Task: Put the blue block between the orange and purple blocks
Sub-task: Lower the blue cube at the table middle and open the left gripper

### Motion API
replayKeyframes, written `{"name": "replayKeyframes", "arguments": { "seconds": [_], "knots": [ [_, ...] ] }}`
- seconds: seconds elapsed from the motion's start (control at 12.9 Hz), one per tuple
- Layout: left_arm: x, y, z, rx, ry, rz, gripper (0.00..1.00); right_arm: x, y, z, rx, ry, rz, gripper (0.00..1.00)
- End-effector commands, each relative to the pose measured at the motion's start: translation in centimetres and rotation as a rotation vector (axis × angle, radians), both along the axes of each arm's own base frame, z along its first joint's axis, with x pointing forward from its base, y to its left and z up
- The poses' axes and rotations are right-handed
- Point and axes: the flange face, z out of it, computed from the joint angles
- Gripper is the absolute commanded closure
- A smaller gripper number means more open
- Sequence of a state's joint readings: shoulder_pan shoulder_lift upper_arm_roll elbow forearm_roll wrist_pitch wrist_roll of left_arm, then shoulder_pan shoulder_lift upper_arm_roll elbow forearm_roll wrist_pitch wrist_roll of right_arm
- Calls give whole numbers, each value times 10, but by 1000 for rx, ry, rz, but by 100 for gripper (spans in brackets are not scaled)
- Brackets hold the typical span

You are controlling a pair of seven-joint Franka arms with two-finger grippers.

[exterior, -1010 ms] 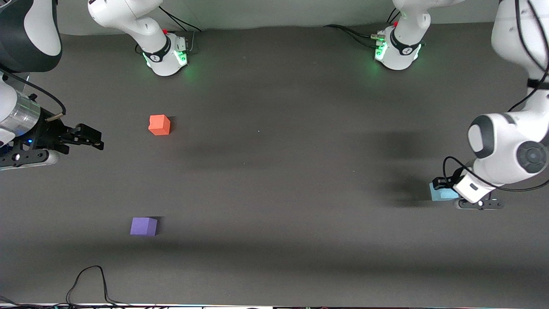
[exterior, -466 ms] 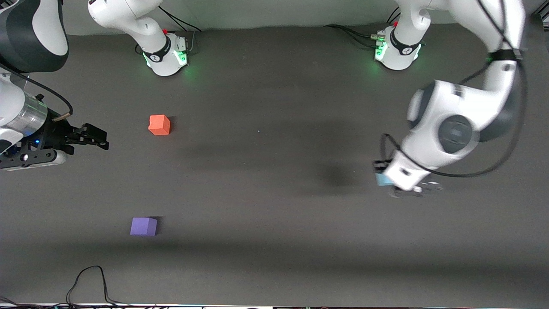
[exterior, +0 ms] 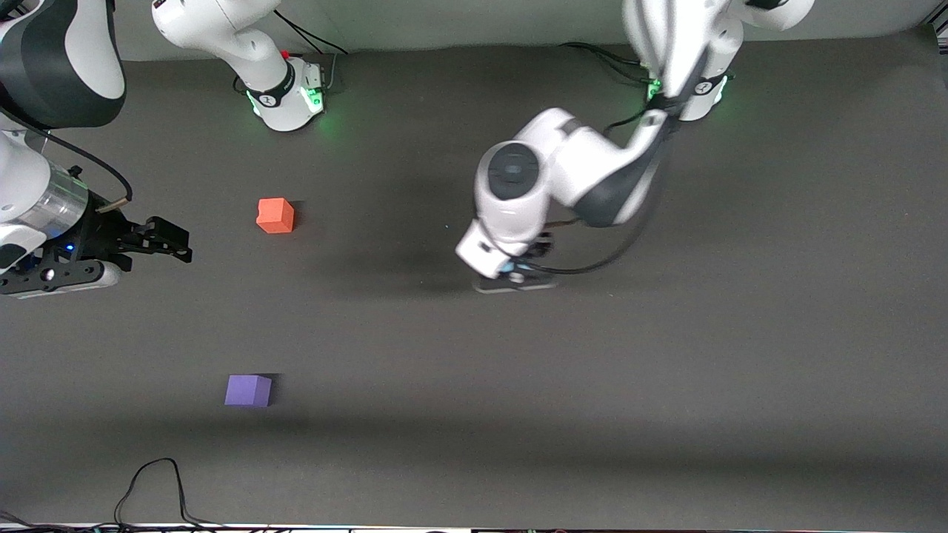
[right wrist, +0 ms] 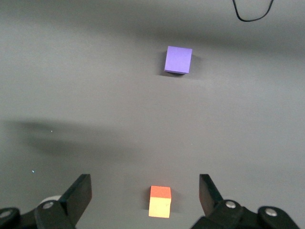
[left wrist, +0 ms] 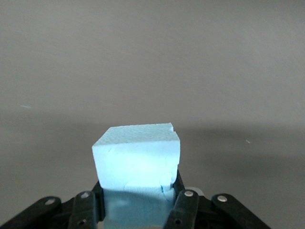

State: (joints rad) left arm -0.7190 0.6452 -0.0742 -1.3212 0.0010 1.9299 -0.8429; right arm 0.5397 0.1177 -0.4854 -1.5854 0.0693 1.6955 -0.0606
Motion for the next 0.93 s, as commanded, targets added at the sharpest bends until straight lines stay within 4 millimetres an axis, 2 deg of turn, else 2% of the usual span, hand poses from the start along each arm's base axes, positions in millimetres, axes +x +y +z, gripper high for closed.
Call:
{"name": "replayKeyframes", "arguments": {
  "seconds": [0.0,0.31,0.39,0.47,0.54,0.7,0.78,0.85],
  "knots": [
    [-13,-56,-55,-47,-52,-40,60,9,8,-3,8,-40,13,0],
    [-51,-94,-133,-46,-58,-95,60,11,3,-5,7,-49,2,0],
    [-55,-98,-146,-49,-65,-92,60,11,-1,-2,7,-53,-2,0],
    [-54,-97,-150,-51,-66,-90,59,9,-4,2,10,-57,-7,0],
    [-52,-96,-149,-53,-68,-88,51,9,-5,4,11,-58,-7,0],
    [-51,-95,-146,-51,-68,-88,5,10,-1,3,13,-62,-6,0],
    [-50,-94,-139,-42,-62,-85,0,11,0,2,11,-62,-7,0],
    [-50,-92,-124,-29,-52,-85,0,12,-3,1,10,-61,-10,0]
  ]
}}
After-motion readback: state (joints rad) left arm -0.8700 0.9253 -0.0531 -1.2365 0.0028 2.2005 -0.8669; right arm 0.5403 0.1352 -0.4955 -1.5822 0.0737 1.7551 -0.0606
